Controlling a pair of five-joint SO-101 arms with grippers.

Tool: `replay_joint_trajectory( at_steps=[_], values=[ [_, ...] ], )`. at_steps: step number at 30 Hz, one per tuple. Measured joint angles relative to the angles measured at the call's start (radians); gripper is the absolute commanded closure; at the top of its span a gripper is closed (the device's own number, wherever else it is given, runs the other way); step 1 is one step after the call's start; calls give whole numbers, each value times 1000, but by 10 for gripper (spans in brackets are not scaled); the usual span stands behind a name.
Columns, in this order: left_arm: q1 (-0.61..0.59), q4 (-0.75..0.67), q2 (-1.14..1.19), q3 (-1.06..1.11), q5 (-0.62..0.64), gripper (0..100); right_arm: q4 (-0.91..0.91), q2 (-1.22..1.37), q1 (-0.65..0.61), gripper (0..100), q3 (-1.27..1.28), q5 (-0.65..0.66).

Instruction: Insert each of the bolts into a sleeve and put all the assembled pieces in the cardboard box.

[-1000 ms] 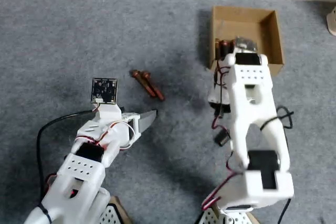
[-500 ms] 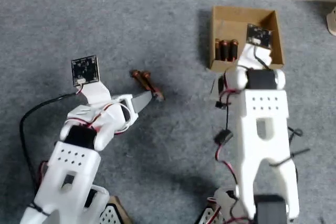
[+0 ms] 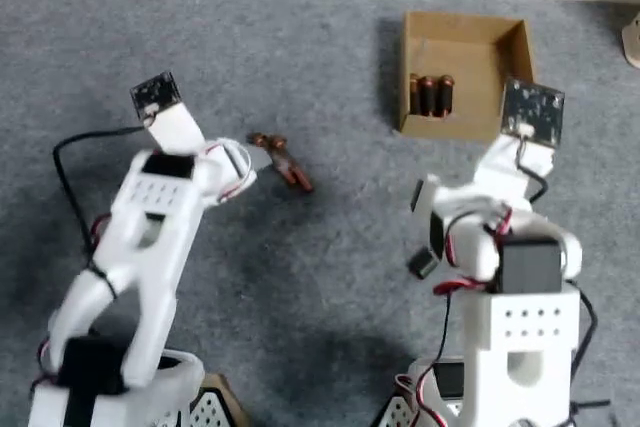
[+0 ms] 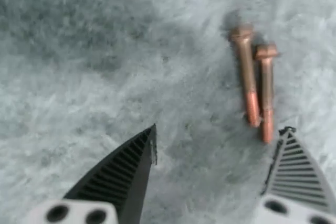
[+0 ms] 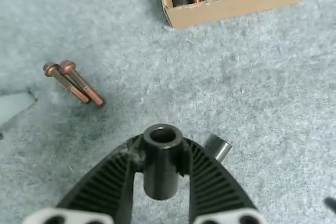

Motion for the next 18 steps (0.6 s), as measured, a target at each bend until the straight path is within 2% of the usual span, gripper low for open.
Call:
replay_joint_trajectory(
  at_steps=[12, 18],
  values=[
    [-2, 8, 391, -315, 78, 671, 0, -252, -2, 994, 146, 44],
    [-2, 17, 516, -416, 126, 803, 2, -391, -2, 994, 218, 51]
  ],
)
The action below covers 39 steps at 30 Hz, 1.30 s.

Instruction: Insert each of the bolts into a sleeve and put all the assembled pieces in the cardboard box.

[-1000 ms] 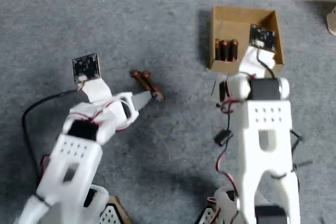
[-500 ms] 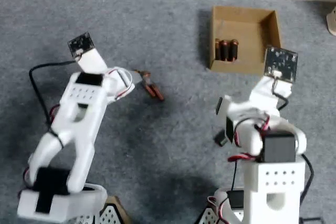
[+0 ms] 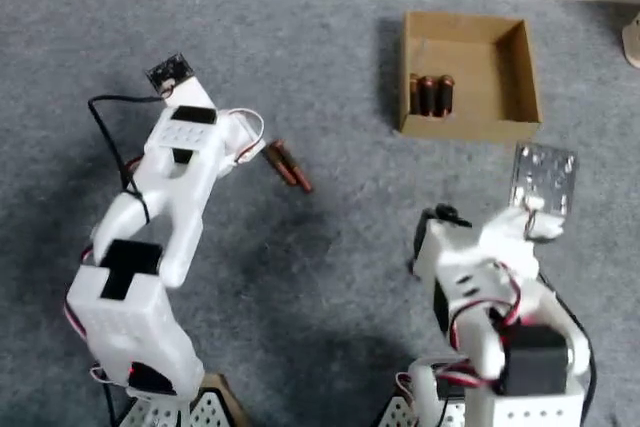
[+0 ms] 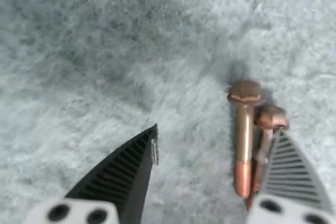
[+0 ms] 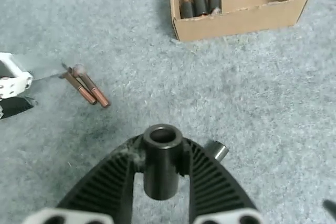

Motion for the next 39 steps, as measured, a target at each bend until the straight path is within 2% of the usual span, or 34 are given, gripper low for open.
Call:
replay_joint_trajectory(
  at_steps=[2, 13, 24, 34, 39],
  values=[
    [0, 21, 28, -40, 6, 826, 0, -37, 0, 994, 15, 2],
    [6, 52, 183, -196, 51, 822, 0, -184, 0, 994, 129, 38],
    [127, 57, 189, -247, 52, 822, 0, -190, 0, 994, 138, 54],
    [126, 315, 189, -463, 52, 821, 0, -190, 0, 994, 138, 54],
    [146, 361, 189, -508, 52, 821, 0, -190, 0, 994, 138, 54]
  ],
)
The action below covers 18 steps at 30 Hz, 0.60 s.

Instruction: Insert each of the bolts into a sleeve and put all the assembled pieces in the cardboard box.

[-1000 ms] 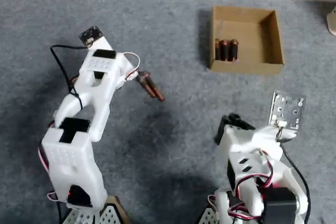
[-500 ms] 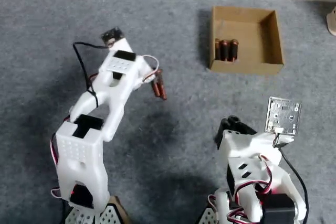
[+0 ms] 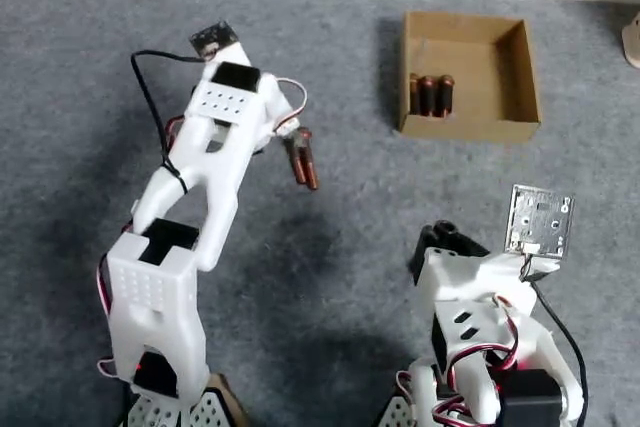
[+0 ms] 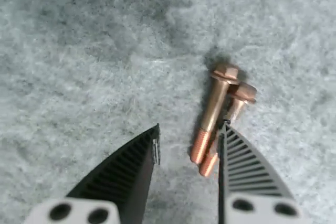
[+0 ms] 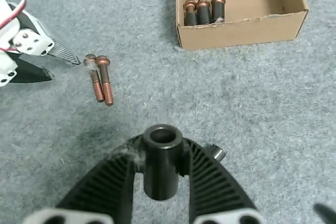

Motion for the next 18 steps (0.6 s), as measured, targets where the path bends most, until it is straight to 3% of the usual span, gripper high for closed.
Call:
replay_joint_trajectory(
  at_steps=[18],
  values=[
    [34, -66, 203, -17, 0, 821, 0, -2, 0, 994, 41, 0]
  ],
)
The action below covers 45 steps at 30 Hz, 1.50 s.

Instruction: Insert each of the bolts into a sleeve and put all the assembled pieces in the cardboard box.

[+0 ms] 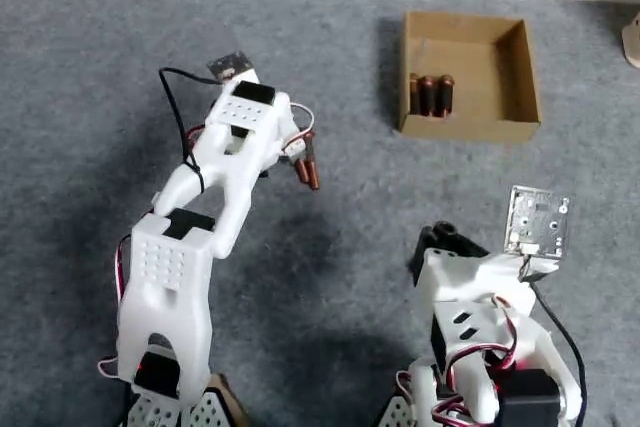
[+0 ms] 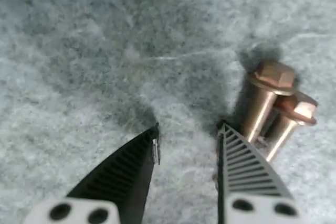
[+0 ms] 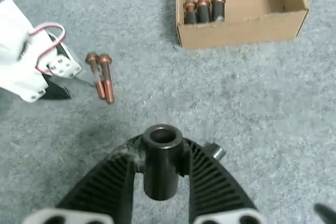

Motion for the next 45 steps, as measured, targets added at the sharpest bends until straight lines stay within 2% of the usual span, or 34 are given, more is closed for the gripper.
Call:
replay_joint_trajectory(
  at_steps=[10, 26, 33, 45],
  values=[
    [49, -5, -97, 0, -2, 821, -25, 2, 0, 994, 84, 0],
    [41, -11, -124, 0, -48, 821, -25, 2, 0, 994, 84, 0],
    [61, -32, -124, 0, -190, 825, -25, 2, 0, 994, 84, 0],
    [101, -95, -12, -14, -204, 825, -25, 2, 0, 994, 84, 0]
  ],
)
